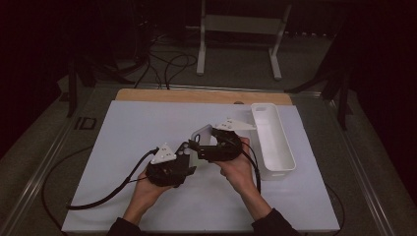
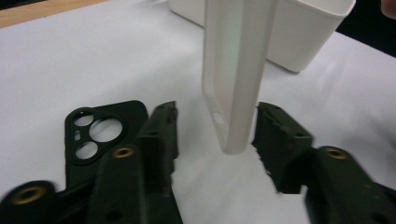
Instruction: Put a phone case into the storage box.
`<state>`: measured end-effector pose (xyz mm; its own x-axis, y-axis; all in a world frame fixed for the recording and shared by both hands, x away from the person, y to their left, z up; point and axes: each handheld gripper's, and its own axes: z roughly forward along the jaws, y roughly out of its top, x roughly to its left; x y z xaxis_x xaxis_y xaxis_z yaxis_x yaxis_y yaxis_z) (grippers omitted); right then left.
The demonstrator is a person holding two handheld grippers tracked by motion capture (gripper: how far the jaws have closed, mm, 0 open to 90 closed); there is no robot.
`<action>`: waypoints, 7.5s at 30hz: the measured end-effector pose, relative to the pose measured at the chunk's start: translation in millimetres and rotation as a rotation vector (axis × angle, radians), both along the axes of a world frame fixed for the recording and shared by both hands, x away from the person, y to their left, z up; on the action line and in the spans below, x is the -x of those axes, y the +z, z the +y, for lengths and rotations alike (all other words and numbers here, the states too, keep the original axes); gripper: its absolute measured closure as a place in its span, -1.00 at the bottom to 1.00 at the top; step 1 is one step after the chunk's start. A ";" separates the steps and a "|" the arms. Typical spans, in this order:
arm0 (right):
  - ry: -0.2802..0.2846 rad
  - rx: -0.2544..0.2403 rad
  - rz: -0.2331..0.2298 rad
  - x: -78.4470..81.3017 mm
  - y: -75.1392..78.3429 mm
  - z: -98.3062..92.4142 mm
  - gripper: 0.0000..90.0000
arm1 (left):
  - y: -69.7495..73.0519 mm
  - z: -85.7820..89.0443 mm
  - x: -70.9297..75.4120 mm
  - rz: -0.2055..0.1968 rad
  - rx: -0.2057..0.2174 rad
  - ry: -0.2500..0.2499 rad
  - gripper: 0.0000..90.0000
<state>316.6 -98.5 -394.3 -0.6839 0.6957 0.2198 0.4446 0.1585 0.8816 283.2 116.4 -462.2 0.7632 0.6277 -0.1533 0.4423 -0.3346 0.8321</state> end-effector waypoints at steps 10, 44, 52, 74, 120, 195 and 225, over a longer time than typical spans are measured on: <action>-0.008 0.002 0.002 -1.3 0.1 -4.9 -0.63 | 3.4 12.2 0.0 -0.022 0.020 0.099 -0.51; -0.020 0.012 -0.016 -6.0 8.5 -11.9 -0.63 | -4.2 53.8 8.4 -0.079 -0.049 0.252 -0.99; 0.014 0.037 -0.013 -7.5 9.3 -10.8 -0.63 | -8.9 68.3 13.9 -0.108 -0.055 0.275 -1.00; -0.040 0.024 -0.051 -15.4 21.9 -25.8 -0.63 | -23.8 103.7 45.2 -0.193 -0.064 0.270 -1.00; -0.206 0.003 -0.048 -76.7 32.9 -79.2 -0.63 | -33.0 108.6 45.5 -0.188 -0.064 0.295 -1.00; -0.501 0.148 -0.109 -142.5 42.1 -143.0 -0.63 | -35.0 105.9 46.0 -0.179 -0.056 0.291 -1.00; -0.605 0.210 -0.018 -156.2 1.1 -168.0 -0.64 | -34.2 105.7 47.4 -0.185 -0.050 0.294 -1.00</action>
<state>472.7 -266.5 -393.1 -0.1591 0.9868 0.0291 0.4947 0.0542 0.8674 235.8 222.1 -496.5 0.5606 0.8281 0.0073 0.3688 -0.2575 0.8932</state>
